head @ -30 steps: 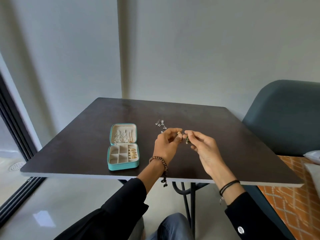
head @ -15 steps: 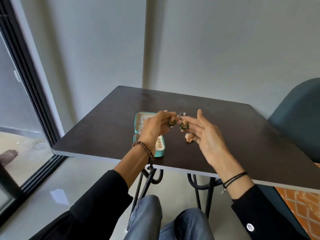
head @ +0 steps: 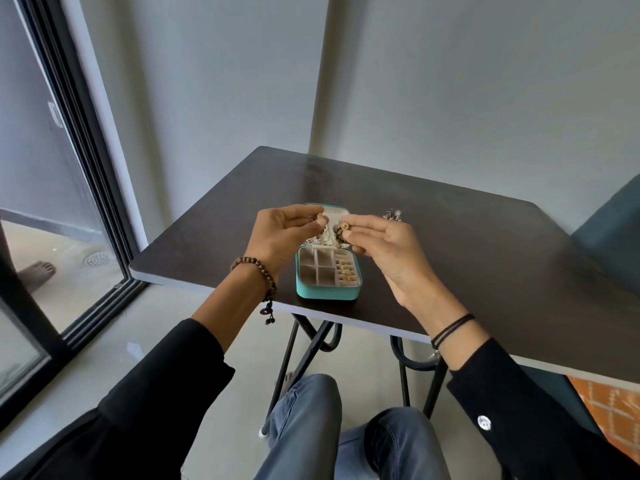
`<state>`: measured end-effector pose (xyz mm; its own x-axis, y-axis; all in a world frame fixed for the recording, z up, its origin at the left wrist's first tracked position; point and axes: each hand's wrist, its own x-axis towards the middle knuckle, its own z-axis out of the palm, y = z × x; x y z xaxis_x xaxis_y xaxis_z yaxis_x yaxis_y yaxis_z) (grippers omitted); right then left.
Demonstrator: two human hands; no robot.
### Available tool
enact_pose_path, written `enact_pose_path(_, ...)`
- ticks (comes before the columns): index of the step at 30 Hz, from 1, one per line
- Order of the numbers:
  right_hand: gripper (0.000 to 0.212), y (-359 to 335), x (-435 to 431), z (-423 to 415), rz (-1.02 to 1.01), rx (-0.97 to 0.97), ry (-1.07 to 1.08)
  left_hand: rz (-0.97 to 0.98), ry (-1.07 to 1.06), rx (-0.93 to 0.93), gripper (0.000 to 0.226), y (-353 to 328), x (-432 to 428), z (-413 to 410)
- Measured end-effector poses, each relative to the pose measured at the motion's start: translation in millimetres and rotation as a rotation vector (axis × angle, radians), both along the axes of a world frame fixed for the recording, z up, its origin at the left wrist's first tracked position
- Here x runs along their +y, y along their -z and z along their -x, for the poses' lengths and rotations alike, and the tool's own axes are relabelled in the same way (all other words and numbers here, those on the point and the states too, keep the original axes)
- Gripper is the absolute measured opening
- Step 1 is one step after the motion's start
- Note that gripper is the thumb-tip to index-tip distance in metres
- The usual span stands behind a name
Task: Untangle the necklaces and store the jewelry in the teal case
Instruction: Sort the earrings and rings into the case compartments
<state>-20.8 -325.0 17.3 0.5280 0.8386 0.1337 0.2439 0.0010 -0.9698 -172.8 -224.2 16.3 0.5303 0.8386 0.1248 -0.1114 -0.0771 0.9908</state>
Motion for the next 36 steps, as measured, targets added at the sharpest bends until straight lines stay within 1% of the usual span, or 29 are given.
enact_pose_path(7, 0.02, 16, 28, 12, 0.075, -0.276, -0.008, -0.054, -0.163, 0.072, 0.021, 28, 23, 10)
enact_pose_path(14, 0.019, 28, 40, 23, 0.173, -0.404, -0.032, -0.094, -0.214, 0.093, 0.023, 35, 21, 12)
enact_pose_path(17, 0.018, 27, 39, 24, 0.224, -0.496, -0.036, -0.108, -0.208, 0.111, 0.019, 37, 20, 11)
enact_pose_path(21, 0.019, 29, 39, 25, 0.248, -0.562, -0.041, -0.165, -0.225, 0.159, 0.014, 41, 20, 11)
enact_pose_path(25, 0.027, 34, 36, 23, 0.208, -0.529, 0.022, -0.21, -0.21, 0.233, 0.018, 44, 18, 8)
enact_pose_path(28, 0.024, 38, 34, 20, 0.183, -0.485, 0.062, -0.24, -0.174, 0.292, 0.02, 45, 18, 5)
enact_pose_path(30, 0.022, 39, 32, 18, 0.175, -0.469, 0.074, -0.296, -0.16, 0.353, 0.019, 49, 21, 3)
enact_pose_path(33, 0.021, 39, 30, 15, 0.151, -0.457, 0.072, -0.349, -0.186, 0.46, 0.014, 56, 29, 0)
enact_pose_path(36, 0.019, 40, 27, 12, 0.12, -0.45, 0.074, -0.402, -0.201, 0.542, 0.016, 57, 32, -1)
